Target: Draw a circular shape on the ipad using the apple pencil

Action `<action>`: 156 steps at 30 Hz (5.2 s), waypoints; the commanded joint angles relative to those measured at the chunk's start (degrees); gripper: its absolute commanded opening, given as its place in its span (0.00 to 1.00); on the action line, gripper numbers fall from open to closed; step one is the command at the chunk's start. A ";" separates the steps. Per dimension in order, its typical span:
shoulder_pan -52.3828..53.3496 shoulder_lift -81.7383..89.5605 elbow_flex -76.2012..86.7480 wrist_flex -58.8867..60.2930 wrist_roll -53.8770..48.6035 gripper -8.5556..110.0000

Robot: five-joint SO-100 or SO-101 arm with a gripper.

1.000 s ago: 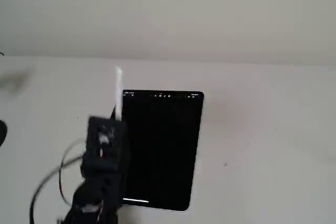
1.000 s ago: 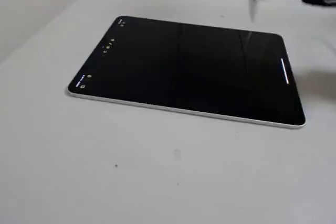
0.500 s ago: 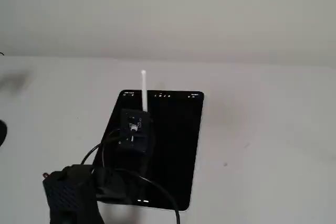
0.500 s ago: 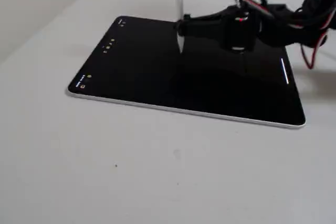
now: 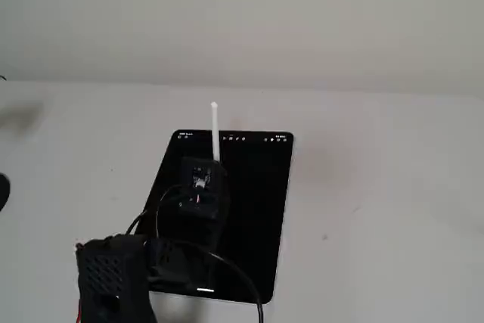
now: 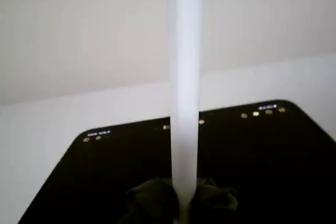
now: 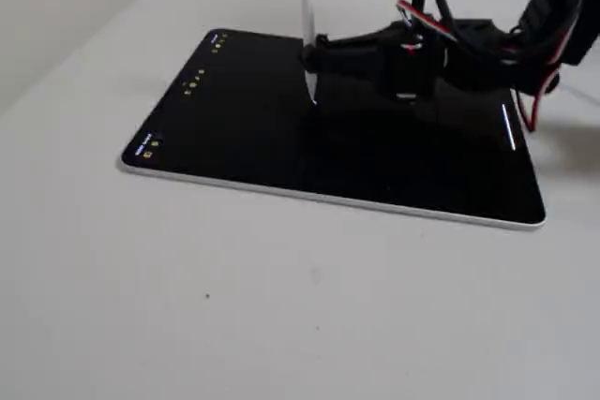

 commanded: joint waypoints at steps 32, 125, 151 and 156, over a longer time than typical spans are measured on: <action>-3.60 3.87 10.99 -4.92 -5.98 0.07; 6.42 117.69 15.56 115.58 66.97 0.07; 10.55 137.02 46.58 130.61 69.17 0.07; 11.34 137.02 47.64 130.43 69.87 0.07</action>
